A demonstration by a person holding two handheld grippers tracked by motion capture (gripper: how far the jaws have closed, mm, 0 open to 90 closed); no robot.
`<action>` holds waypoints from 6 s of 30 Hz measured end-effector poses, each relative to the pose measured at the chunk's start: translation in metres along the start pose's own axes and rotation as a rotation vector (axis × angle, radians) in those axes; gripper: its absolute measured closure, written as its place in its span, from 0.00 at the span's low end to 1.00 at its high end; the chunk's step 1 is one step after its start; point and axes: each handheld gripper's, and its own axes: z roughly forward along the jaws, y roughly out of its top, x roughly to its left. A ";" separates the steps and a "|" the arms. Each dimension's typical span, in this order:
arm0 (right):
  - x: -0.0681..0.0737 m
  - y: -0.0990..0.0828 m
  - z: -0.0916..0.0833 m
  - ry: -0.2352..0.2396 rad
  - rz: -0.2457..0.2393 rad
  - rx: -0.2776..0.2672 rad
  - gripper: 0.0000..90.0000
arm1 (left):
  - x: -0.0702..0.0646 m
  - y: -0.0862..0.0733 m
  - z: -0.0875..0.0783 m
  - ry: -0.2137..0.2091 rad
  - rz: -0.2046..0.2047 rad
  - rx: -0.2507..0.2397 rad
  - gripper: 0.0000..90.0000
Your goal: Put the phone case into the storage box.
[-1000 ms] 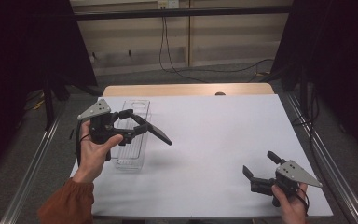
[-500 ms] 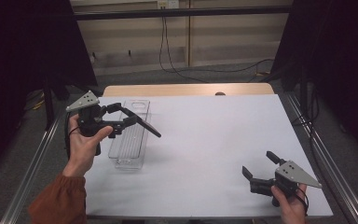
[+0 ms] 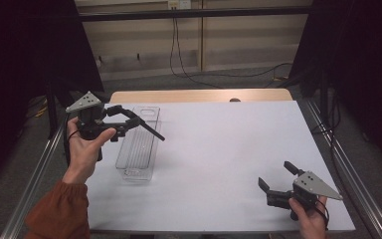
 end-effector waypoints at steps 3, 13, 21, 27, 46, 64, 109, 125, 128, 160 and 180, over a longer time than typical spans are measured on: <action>0.000 0.000 0.000 0.000 0.001 -0.002 0.00 | 0.001 0.003 0.000 0.021 0.006 0.000 0.16; 0.000 0.000 0.000 0.011 -0.002 -0.005 0.00 | 0.009 0.009 -0.003 0.069 0.007 0.013 0.16; 0.000 0.000 0.000 0.016 -0.003 -0.002 0.00 | 0.022 0.011 0.000 0.112 -0.011 0.016 0.16; 0.000 0.000 0.000 0.014 -0.002 -0.002 0.00 | 0.027 0.014 0.006 0.141 -0.008 0.035 0.16; 0.001 0.000 0.000 0.017 -0.008 -0.002 0.00 | 0.038 0.016 0.033 0.233 -0.017 0.081 0.16; 0.001 -0.001 -0.001 0.022 -0.005 -0.002 0.00 | 0.044 0.014 0.060 0.297 -0.026 0.124 0.16; 0.001 -0.002 0.000 0.033 -0.015 0.002 0.00 | 0.055 -0.001 0.116 0.480 -0.149 0.179 0.16; 0.001 -0.002 0.001 0.036 -0.017 0.005 0.00 | 0.057 -0.005 0.132 0.512 -0.137 0.169 0.15; 0.001 -0.002 0.001 0.038 -0.014 0.007 0.00 | 0.055 -0.004 0.135 0.520 -0.134 0.166 0.15; 0.001 -0.003 0.001 0.051 -0.008 0.011 0.00 | 0.058 0.003 0.160 0.491 -0.087 0.158 0.14; 0.001 -0.003 0.002 0.054 -0.009 0.011 0.00 | 0.062 0.002 0.166 0.456 -0.046 0.142 0.09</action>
